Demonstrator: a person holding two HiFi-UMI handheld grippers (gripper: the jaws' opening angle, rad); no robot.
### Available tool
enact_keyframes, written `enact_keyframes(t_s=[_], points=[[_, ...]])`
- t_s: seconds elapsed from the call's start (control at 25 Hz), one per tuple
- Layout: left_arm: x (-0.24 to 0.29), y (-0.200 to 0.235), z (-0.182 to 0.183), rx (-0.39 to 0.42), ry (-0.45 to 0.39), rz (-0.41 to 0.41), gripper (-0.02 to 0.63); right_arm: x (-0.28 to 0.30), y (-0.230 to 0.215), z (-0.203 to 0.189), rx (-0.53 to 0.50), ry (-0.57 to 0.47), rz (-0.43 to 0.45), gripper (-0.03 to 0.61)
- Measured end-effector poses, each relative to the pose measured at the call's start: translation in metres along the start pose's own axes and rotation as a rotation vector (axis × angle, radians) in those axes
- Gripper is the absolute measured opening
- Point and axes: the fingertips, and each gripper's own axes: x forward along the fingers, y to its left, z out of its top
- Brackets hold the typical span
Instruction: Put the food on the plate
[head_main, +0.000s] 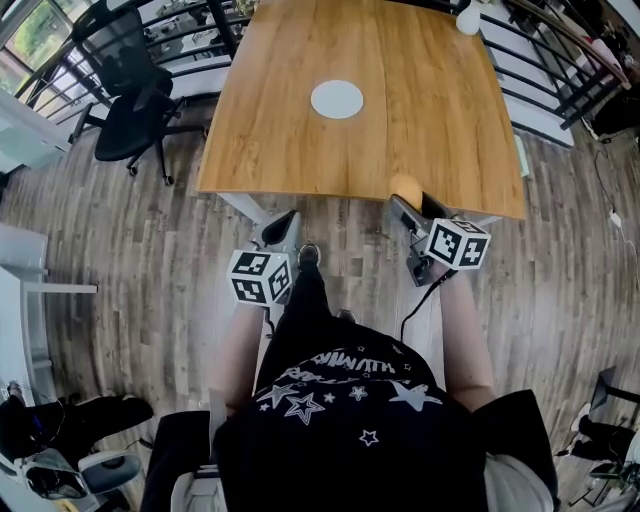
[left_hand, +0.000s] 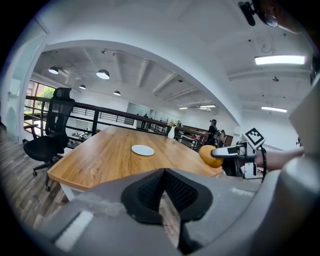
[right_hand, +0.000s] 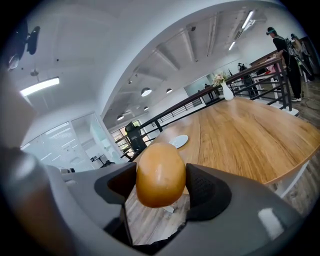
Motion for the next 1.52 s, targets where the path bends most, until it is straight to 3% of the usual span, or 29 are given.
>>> enact_keyframes(t_s=[1.0, 1.36, 1.52], points=[[0.139, 0.126, 0.086, 0.031, 0.037, -0.099, 0.002, 0.174, -0.033, 0.087, 0.002, 0.032, -0.089, 0.314], [0.175, 0.172, 0.112, 0.006, 0.031, -0.108, 0.002, 0.238, -0.043, 0.113, -0.061, 0.076, -0.141, 0.314], [0.188, 0.186, 0.123, 0.024, 0.031, -0.111, 0.002, 0.263, -0.048, 0.120, -0.143, 0.124, -0.175, 0.314]])
